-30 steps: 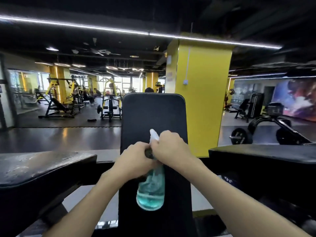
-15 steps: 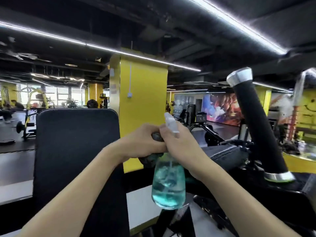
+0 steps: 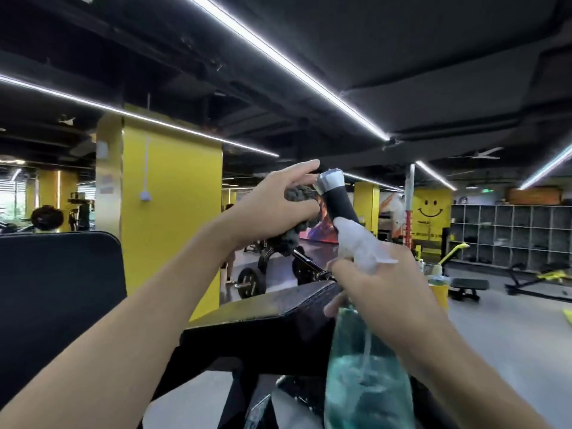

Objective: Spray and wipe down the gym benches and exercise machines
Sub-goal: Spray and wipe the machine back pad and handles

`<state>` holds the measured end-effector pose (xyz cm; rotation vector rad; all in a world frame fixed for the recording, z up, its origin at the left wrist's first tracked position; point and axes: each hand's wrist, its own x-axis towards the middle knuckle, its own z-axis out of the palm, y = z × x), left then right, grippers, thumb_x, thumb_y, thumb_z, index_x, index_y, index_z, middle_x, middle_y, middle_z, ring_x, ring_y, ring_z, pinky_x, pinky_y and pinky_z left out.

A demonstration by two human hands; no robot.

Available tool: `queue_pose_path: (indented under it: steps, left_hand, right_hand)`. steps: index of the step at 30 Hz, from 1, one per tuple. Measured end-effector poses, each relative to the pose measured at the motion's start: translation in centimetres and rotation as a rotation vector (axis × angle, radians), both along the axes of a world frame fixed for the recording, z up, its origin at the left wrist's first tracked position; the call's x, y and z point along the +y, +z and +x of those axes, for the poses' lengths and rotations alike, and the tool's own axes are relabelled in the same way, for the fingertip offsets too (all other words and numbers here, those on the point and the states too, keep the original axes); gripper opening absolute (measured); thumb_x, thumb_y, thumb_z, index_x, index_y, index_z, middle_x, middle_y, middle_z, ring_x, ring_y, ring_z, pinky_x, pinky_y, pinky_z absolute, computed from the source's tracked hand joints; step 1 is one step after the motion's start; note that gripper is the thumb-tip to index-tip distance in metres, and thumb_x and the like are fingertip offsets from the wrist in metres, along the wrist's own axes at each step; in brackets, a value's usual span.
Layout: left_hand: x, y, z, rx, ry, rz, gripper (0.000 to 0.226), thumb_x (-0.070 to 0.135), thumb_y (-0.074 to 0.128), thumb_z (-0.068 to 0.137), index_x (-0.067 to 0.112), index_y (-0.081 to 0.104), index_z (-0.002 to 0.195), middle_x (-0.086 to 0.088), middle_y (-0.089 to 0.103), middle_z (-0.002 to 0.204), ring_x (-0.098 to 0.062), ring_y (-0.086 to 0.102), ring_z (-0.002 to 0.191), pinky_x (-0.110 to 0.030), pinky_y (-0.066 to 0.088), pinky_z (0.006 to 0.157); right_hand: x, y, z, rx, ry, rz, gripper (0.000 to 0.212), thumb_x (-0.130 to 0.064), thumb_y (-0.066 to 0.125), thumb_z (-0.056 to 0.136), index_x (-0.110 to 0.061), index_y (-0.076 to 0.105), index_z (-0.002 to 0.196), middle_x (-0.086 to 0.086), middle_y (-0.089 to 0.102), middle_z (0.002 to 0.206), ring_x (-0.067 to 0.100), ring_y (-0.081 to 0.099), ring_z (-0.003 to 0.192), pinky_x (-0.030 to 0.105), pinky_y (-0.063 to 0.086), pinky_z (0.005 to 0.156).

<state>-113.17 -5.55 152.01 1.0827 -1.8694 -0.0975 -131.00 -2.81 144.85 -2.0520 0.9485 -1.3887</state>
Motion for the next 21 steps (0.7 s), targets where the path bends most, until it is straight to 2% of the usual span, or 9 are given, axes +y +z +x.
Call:
queue_pose_path:
  steps: [3,6,8,10,12,14,16,19,21]
  left_hand:
    - [-0.5,0.5,-1.4,0.006,-0.036,-0.023,0.058,0.011,0.061,0.092,0.029,0.049,0.146,0.013,0.06,0.128,0.008,0.059,0.103,-0.01,0.048,0.086]
    - [-0.9,0.3,-1.5,0.084,-0.077,-0.012,0.052,0.008,0.06,0.09,0.029,0.058,0.138,0.009,0.068,0.119,-0.001,0.064,0.103,-0.018,0.052,0.09]
    - [-1.1,0.0,-1.3,0.14,-0.107,0.009,0.052,0.007,0.059,0.088,0.03,0.06,0.135,0.002,0.07,0.114,-0.011,0.068,0.102,-0.026,0.056,0.09]
    - [-1.1,-0.2,-1.4,0.177,-0.151,0.029,0.051,0.006,0.058,0.089,0.028,0.06,0.135,-0.003,0.07,0.112,-0.012,0.069,0.093,-0.026,0.057,0.079]
    - [-1.0,-0.4,-1.6,0.193,-0.179,0.034,0.05,0.005,0.057,0.09,0.026,0.059,0.135,-0.003,0.068,0.11,-0.008,0.067,0.085,-0.023,0.054,0.07]
    - [-1.0,-0.4,-1.8,0.205,-0.183,0.028,0.049,0.007,0.057,0.088,0.025,0.06,0.134,-0.001,0.068,0.109,-0.008,0.066,0.087,-0.023,0.052,0.071]
    - [-1.1,-0.4,-1.9,0.238,-0.178,0.024,0.051,0.012,0.059,0.084,0.025,0.061,0.133,0.0,0.069,0.107,-0.01,0.066,0.084,-0.025,0.052,0.073]
    - [-1.2,-0.6,-2.2,0.292,-0.193,0.024,0.048,0.006,0.057,0.084,0.022,0.063,0.13,-0.001,0.067,0.099,-0.008,0.062,0.068,-0.024,0.05,0.063]
    - [-1.3,-0.8,-2.5,0.306,-0.209,0.022,0.046,0.003,0.055,0.085,0.018,0.064,0.127,-0.002,0.065,0.096,-0.009,0.061,0.066,-0.025,0.05,0.06]
  right_hand:
    - [0.1,0.6,-2.1,-0.013,-0.048,0.058,0.022,-0.012,0.053,0.09,-0.004,0.059,0.11,0.021,0.067,0.079,0.025,0.072,0.056,0.026,0.038,0.051]
    - [0.7,0.9,-2.5,0.034,-0.065,0.085,0.018,-0.015,0.05,0.092,-0.01,0.061,0.105,0.022,0.071,0.082,0.026,0.072,0.056,0.034,0.038,0.061]
    - [1.0,0.9,-2.3,0.081,-0.078,0.067,0.016,-0.015,0.047,0.093,-0.024,0.059,0.099,0.021,0.068,0.088,0.022,0.071,0.054,0.03,0.041,0.06]
    - [1.5,0.7,-2.2,0.134,-0.092,0.061,0.027,-0.016,0.045,0.094,-0.037,0.054,0.108,0.013,0.066,0.096,0.02,0.071,0.054,0.026,0.042,0.056]
    - [1.7,0.3,-2.6,0.148,-0.1,0.096,0.033,-0.018,0.046,0.093,-0.04,0.054,0.116,0.012,0.065,0.101,0.021,0.071,0.055,0.027,0.044,0.058]
    - [2.0,-0.1,-3.3,0.127,-0.119,0.133,0.022,-0.016,0.049,0.091,-0.029,0.059,0.105,0.015,0.067,0.102,0.024,0.072,0.055,0.033,0.047,0.064]
    - [2.3,-0.5,-4.2,0.096,-0.139,0.146,0.011,-0.013,0.052,0.089,-0.019,0.061,0.086,0.023,0.068,0.098,0.027,0.071,0.054,0.033,0.041,0.062]
    - [2.8,-1.3,-4.9,0.139,-0.147,0.158,0.027,-0.009,0.053,0.088,-0.018,0.065,0.066,0.023,0.069,0.09,0.031,0.07,0.053,0.028,0.039,0.054]
    - [3.0,-1.7,-5.1,0.14,-0.146,0.17,0.033,-0.007,0.052,0.087,-0.018,0.061,0.057,0.024,0.069,0.084,0.034,0.069,0.052,0.024,0.041,0.05]
